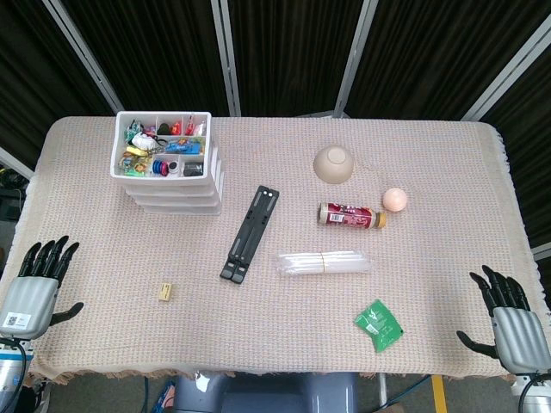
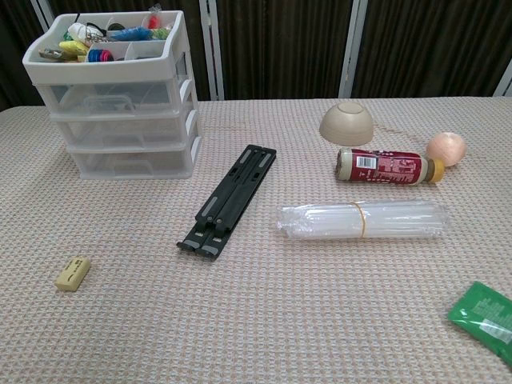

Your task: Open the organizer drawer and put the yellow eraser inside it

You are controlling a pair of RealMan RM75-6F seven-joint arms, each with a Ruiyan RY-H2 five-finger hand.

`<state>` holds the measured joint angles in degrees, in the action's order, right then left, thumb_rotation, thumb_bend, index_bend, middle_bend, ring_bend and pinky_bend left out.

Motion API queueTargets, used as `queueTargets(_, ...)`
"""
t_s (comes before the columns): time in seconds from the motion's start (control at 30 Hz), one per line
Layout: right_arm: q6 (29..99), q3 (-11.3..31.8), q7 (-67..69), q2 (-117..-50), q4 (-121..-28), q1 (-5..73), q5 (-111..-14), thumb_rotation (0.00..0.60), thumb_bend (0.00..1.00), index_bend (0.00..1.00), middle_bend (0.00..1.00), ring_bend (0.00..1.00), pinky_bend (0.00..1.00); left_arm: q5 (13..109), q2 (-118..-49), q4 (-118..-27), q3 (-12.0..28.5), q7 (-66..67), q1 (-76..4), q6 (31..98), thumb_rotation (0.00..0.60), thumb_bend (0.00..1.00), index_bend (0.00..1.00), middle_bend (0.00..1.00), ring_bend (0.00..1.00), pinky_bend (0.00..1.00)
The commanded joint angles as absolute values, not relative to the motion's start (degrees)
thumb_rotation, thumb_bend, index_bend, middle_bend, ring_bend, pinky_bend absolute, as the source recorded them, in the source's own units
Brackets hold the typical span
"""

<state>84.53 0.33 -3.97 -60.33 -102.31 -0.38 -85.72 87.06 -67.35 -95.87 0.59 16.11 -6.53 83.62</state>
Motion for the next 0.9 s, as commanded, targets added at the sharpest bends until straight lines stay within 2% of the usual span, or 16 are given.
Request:
queueTargets(0.03,84.5,0.3,-4.0,-60.3,-102.3,-0.4,-85.7,0.6,0.06,0.1,0.0,0.0,0.0,87.0,-67.3,-95.9,0.6,16.1,-6.5,83.6,0.6,0.15,0.04,0.0,0.0,0.0)
queueTargets(0.9,85.5,1.2,-4.2,-61.3,-101.4,-0.5,-85.1,0.6,0.06,0.1,0.0,0.0,0.0,86.3,-67.4,-95.9,0.7,16.3,-7.0,82.4,0.6,0.15,0.04,0.0,0.0,0.0)
